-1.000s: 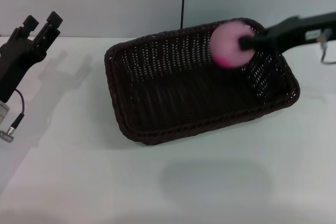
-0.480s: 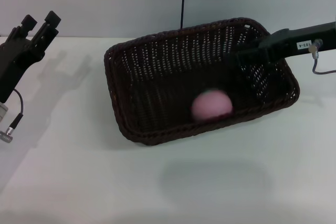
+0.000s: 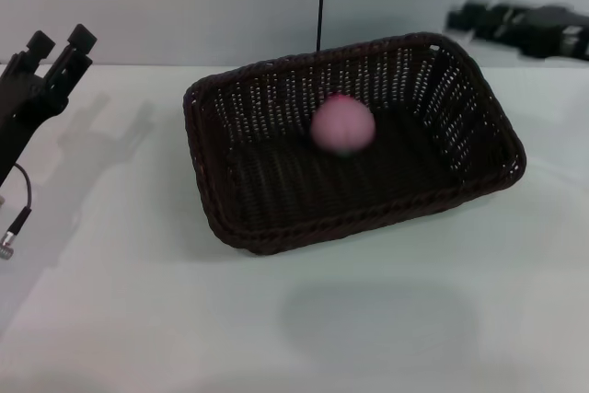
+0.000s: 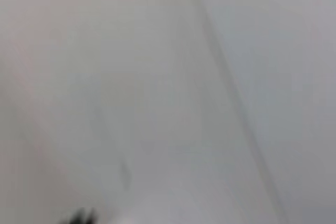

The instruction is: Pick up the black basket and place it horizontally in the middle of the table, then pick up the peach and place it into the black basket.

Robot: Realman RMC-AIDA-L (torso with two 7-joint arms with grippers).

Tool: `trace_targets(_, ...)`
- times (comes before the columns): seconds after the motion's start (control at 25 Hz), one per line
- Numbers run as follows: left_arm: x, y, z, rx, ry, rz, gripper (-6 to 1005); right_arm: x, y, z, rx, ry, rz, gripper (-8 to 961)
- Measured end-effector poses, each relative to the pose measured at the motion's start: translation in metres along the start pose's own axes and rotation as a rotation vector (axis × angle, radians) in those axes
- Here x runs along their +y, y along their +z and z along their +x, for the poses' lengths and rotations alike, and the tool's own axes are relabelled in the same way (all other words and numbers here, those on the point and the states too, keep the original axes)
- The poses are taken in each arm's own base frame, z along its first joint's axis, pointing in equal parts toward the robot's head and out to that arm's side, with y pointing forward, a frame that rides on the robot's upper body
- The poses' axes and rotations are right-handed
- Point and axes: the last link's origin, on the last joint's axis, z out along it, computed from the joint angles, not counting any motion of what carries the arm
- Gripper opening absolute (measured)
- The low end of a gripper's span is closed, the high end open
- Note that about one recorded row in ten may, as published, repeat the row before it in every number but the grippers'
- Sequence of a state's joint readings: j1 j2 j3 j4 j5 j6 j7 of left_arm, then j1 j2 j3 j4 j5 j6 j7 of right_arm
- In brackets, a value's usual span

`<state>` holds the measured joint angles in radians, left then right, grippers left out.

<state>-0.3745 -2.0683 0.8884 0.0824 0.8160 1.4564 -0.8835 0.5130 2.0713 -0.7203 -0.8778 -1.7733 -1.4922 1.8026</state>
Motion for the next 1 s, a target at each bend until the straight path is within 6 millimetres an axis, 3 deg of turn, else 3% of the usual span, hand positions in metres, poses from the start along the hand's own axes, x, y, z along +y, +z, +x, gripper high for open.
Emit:
trace_targets(0.12,-0.001,-0.003,0.0,0.004,0.0,0.005,784,-0.012,-0.026,0.018,-0.252,-0.02,0.068,509)
trace_targets(0.16,-0.001,-0.004,0.001,0.006,0.0,0.007,783,-0.019,-0.043,0.031,-0.398,-0.033,0.153,509)
trace_targets(0.24,-0.002,-0.004,0.001,0.007,0.001,0.008,783,-0.022,-0.051,0.038,-0.456,-0.04,0.2,509)
trace_targets(0.36,-0.002,-0.005,0.002,0.012,0.002,0.011,783,-0.03,-0.083,0.062,-0.655,-0.057,0.421,509)
trace_targets(0.56,-0.002,-0.004,0.003,0.017,0.001,0.012,782,-0.037,-0.113,0.082,-0.789,-0.037,0.634,509)
trace_targets(1.0,-0.002,-0.004,0.003,0.02,-0.005,0.007,781,-0.045,-0.127,0.097,-0.815,0.006,0.785,509)
